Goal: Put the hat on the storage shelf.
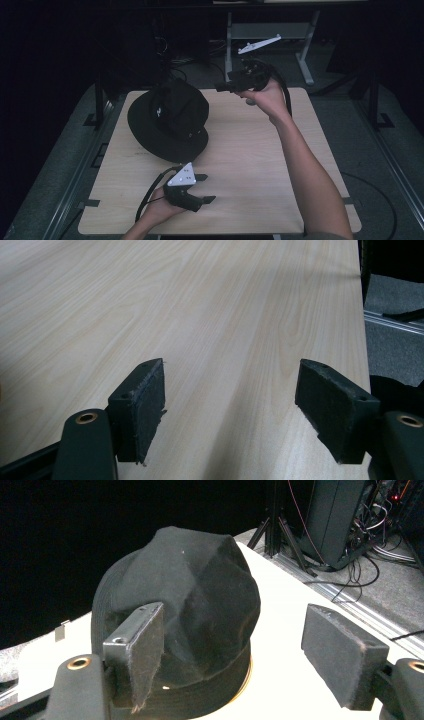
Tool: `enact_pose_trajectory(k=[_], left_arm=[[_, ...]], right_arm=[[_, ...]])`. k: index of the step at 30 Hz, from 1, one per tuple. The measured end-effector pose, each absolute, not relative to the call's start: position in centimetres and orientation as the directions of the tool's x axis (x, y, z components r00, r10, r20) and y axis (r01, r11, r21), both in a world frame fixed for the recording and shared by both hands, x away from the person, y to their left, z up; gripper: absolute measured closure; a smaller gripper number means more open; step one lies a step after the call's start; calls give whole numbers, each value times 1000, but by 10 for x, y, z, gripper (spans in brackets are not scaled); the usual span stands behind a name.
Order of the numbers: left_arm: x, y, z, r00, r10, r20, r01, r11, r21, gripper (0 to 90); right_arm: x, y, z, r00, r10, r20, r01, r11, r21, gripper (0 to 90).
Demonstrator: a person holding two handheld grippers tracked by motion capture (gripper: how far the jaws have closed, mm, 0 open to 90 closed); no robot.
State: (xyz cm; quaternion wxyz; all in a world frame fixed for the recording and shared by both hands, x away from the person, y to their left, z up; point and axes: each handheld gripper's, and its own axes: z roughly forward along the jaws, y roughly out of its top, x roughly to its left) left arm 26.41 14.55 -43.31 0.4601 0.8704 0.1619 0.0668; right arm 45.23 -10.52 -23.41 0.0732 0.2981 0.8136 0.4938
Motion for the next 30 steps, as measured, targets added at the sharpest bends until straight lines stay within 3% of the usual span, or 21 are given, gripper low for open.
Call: enact_pose_trajectory(k=[30], left_arm=[[264,146,-434,937,348,-23,217,-531,819,273]], right_arm=[[419,-167,-280,-751,617,235,489,281,826,212]])
